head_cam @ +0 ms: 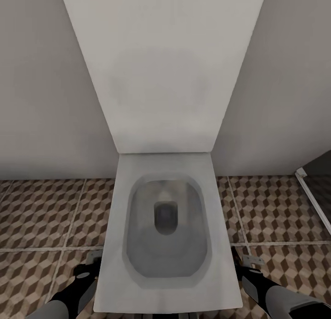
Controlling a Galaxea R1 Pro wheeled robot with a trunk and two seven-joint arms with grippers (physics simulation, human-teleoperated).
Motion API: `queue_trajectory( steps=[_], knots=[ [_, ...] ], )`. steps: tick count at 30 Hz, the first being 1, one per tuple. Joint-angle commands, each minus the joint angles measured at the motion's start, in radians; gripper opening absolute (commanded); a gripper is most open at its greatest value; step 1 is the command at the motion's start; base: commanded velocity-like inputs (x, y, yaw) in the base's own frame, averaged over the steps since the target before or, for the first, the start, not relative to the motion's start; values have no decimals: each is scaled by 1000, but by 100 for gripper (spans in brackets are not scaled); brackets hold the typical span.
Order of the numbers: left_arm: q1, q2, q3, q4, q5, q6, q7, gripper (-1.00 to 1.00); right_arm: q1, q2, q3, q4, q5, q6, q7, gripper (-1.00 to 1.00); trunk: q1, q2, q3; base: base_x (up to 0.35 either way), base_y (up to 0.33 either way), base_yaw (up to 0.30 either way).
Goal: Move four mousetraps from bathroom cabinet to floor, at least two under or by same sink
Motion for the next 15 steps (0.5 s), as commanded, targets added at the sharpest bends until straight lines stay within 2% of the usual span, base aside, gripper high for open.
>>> queue_trajectory(
  steps=[1, 6, 15],
  knots=[
    [0, 1, -9, 0, 10, -3, 5, 100, 0, 0, 8, -1, -10, -1, -3, 100, 0, 0, -1, -15, 0, 0],
    [0, 0, -9, 0, 10, -2, 5, 100, 0, 0, 8, -1, -10, -1, -3, 100, 0, 0, -1, -138, 0, 0],
    [0, -1, -9, 0, 12, -2, 4, 100, 0, 0, 8, -1, -10, -1, -3, 100, 0, 0, -1, -295, 0, 0]
  ],
)
